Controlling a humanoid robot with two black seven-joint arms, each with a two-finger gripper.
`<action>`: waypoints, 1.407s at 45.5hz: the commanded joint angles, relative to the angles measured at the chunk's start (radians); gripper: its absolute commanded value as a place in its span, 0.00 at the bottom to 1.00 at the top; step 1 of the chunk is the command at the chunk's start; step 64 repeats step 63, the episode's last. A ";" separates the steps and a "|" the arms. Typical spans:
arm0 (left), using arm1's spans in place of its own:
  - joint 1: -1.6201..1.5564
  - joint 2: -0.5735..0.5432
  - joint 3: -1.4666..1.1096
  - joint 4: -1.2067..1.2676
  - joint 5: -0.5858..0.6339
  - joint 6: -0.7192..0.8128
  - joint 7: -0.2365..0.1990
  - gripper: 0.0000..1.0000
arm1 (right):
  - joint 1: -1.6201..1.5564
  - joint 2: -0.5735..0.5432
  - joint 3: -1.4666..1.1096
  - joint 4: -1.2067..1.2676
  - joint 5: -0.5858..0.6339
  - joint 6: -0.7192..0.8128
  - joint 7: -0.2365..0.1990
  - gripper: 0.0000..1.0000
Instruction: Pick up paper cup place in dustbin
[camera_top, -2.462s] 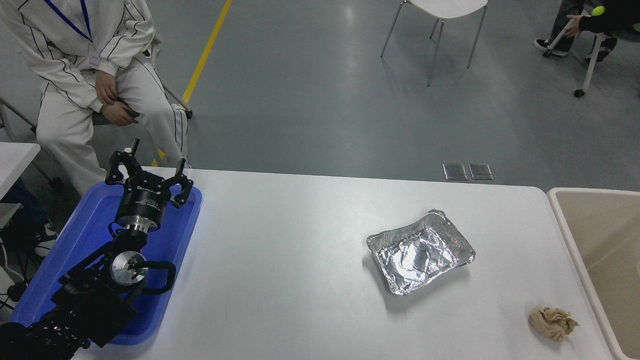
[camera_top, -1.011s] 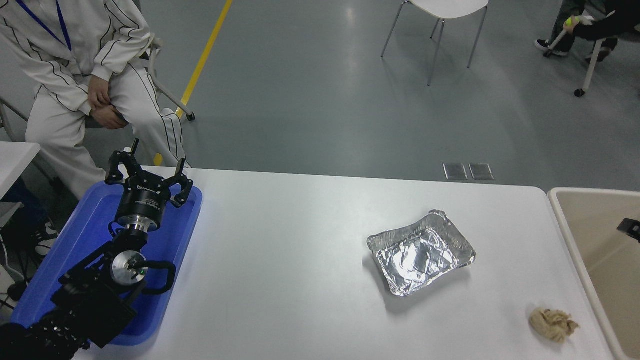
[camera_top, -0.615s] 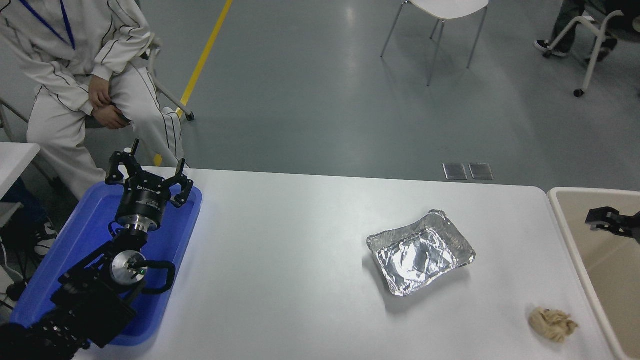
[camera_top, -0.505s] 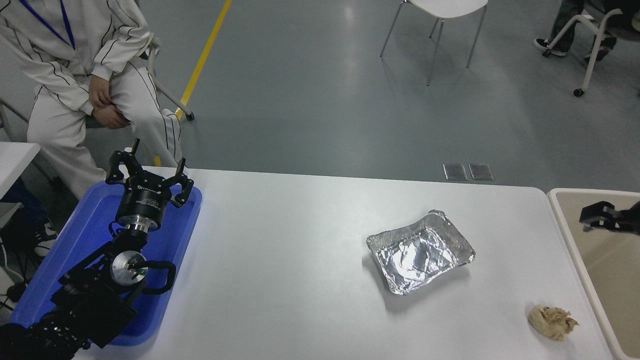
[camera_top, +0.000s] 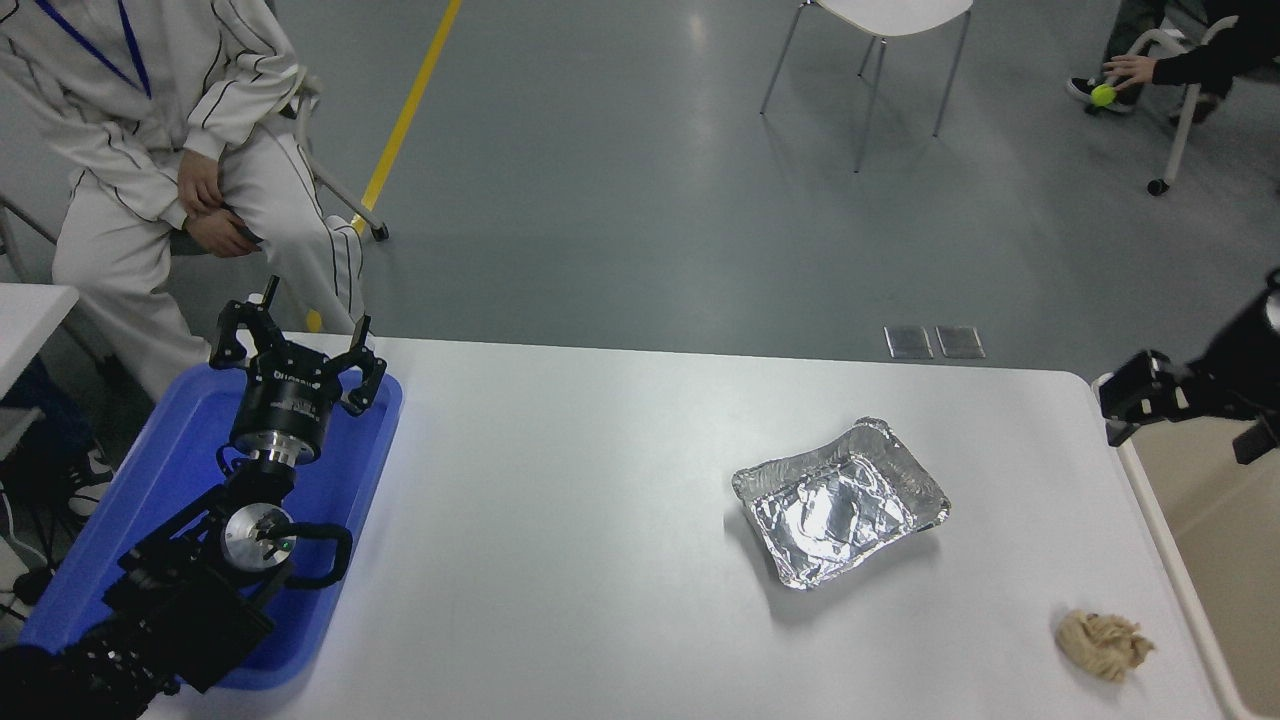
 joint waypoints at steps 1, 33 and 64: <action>0.000 0.000 0.000 0.000 0.000 0.000 0.000 1.00 | 0.108 0.100 -0.004 0.060 0.000 0.027 -0.001 1.00; 0.000 0.000 -0.001 0.000 0.000 0.000 0.000 1.00 | 0.125 0.160 -0.030 0.066 0.014 0.027 0.004 1.00; 0.000 0.000 0.000 0.000 0.000 0.000 0.000 1.00 | 0.130 0.160 -0.035 0.066 0.012 0.027 0.003 1.00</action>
